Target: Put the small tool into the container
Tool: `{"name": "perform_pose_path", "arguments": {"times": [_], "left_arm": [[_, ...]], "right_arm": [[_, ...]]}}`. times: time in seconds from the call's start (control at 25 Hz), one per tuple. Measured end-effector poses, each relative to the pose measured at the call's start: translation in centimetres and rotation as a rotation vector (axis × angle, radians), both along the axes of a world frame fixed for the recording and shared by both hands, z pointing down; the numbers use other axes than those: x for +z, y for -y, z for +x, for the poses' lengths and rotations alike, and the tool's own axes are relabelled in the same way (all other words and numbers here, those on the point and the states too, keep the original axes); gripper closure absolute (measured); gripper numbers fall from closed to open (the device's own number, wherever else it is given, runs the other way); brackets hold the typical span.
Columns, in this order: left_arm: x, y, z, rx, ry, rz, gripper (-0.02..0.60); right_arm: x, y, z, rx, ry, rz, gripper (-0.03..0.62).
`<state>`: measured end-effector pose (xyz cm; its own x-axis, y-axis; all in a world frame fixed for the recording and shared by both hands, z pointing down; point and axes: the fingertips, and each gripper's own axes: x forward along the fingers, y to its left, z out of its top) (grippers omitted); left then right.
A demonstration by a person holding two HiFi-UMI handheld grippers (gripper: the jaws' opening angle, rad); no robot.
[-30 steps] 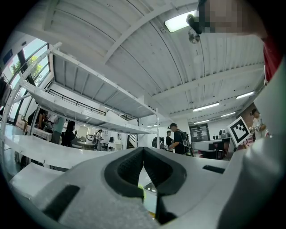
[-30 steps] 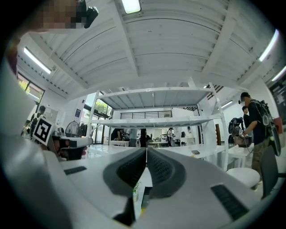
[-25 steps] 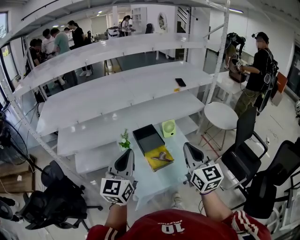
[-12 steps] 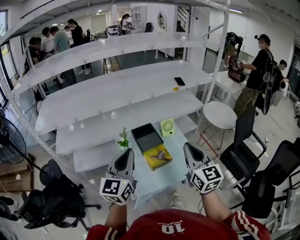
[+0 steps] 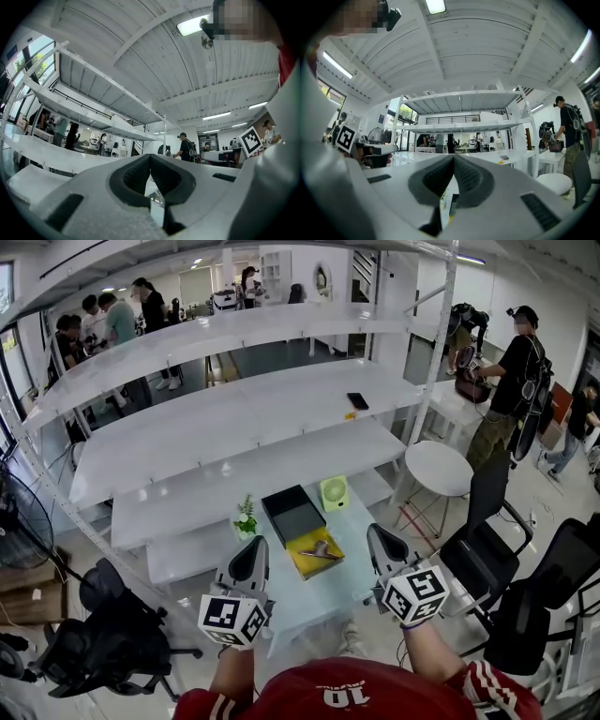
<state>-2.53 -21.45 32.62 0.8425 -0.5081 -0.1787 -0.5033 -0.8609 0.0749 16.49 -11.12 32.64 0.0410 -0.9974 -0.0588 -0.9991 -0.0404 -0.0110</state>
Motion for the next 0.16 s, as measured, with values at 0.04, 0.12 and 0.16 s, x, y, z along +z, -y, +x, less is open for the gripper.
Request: {"name": "perform_pose_path", "arguments": {"times": [0.04, 0.12, 0.16], "left_arm": [[-0.04, -0.04, -0.05, 0.000, 0.000, 0.001, 0.584], [0.10, -0.10, -0.10, 0.003, 0.004, 0.001, 0.584], [0.21, -0.14, -0.12, 0.005, 0.007, 0.001, 0.584]], "right_arm": [[0.00, -0.06, -0.06, -0.001, 0.001, 0.000, 0.602], [0.00, -0.24, -0.15, -0.001, 0.005, 0.001, 0.602], [0.00, -0.34, -0.19, 0.000, 0.007, 0.002, 0.602]]}}
